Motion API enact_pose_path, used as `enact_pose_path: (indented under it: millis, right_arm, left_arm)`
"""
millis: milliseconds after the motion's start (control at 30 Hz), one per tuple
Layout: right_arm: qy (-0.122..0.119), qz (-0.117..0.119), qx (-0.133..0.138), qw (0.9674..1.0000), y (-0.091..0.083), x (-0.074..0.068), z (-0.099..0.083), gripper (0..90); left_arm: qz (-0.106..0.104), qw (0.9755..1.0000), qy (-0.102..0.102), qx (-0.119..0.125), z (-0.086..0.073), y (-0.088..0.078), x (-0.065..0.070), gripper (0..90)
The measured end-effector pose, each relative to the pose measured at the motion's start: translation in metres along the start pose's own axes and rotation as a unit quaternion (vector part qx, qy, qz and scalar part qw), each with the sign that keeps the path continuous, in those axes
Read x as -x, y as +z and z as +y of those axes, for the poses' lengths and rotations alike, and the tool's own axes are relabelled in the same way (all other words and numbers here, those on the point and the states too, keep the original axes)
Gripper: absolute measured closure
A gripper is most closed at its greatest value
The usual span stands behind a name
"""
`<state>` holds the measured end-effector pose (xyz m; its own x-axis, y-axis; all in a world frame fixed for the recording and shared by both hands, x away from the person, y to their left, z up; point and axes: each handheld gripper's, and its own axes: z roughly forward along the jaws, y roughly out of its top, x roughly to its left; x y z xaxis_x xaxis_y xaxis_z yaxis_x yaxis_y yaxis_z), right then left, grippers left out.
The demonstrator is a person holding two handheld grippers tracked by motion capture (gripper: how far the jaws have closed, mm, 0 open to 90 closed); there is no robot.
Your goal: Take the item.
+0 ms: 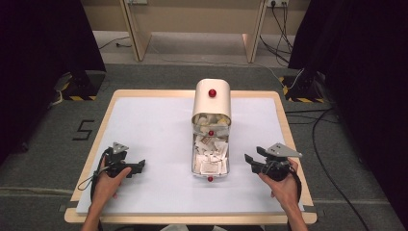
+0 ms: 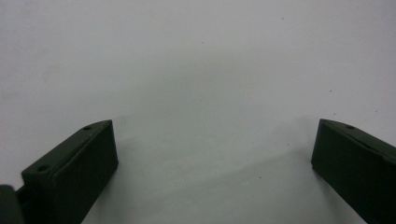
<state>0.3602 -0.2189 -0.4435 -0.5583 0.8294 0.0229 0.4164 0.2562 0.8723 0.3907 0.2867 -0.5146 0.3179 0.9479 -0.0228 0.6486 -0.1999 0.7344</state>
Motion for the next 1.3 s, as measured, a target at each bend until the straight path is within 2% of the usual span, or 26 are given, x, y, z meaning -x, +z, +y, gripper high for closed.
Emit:
enact_pose_path:
  millis: [600, 733, 1033, 1300]
  right_arm:
    - [-0.040, 0.046, 0.008, 0.9981, 0.001, -0.036, 0.018, 45.0]
    - [-0.053, 0.061, 0.006, 0.9967, 0.004, -0.047, 0.022, 45.2]
    - [-0.059, 0.081, 0.002, 0.9949, 0.012, -0.059, 0.025, 45.8]
    - [-0.068, 0.110, -0.012, 0.9915, 0.028, -0.075, 0.026, 46.5]
  left_arm:
    - [0.000, 1.0000, 0.000, 0.000, 0.000, 0.000, 0.000, 0.0]
    - [0.000, 1.0000, 0.000, 0.000, 0.000, 0.000, 0.000, 0.0]
    - [0.000, 1.0000, 0.000, 0.000, 0.000, 0.000, 0.000, 0.0]
    - [0.000, 1.0000, 0.000, 0.000, 0.000, 0.000, 0.000, 0.0]
